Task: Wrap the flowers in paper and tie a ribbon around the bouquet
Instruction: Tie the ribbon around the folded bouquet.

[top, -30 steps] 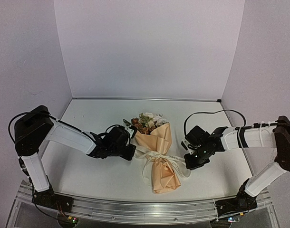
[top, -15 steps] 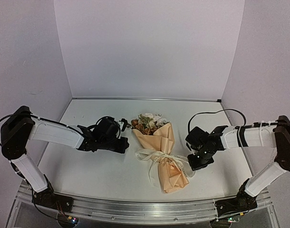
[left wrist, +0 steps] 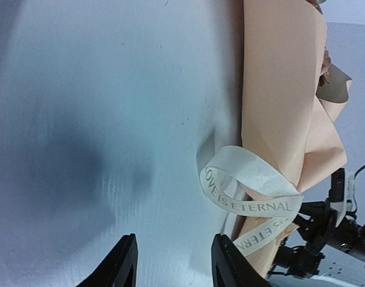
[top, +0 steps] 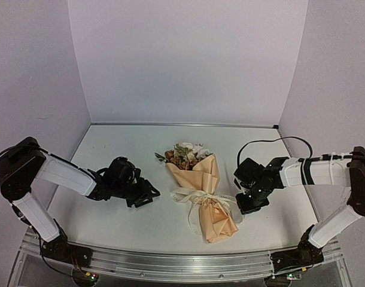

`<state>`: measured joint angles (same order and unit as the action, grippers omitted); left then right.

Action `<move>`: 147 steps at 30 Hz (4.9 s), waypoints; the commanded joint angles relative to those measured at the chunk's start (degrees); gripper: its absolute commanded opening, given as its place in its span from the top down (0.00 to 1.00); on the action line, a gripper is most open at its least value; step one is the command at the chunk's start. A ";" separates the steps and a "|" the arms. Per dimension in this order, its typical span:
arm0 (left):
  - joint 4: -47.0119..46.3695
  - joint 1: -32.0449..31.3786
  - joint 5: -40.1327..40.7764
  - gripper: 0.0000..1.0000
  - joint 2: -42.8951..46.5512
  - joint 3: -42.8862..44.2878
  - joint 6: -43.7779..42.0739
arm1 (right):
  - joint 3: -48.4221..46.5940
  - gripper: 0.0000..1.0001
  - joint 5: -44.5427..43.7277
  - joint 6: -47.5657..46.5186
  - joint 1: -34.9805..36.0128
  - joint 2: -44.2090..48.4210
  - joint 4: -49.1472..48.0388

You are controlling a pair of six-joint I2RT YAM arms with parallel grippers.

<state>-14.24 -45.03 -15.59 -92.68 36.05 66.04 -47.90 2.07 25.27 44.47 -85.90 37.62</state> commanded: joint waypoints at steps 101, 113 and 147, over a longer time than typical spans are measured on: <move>11.95 -4.42 18.71 1.00 -0.75 11.95 -14.02 | -17.27 0.68 4.72 -6.99 13.97 -18.22 -7.43; 19.05 -3.91 25.19 1.00 2.35 10.04 -16.04 | -12.18 1.00 -2.11 -3.74 13.88 -13.93 -4.20; 13.52 6.00 11.19 1.00 3.44 5.46 -22.16 | -3.64 1.00 3.55 -0.79 10.29 -5.52 -1.05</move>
<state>-3.58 -40.82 -9.19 -89.11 39.69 48.06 -49.14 4.88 24.64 54.40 -92.89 20.15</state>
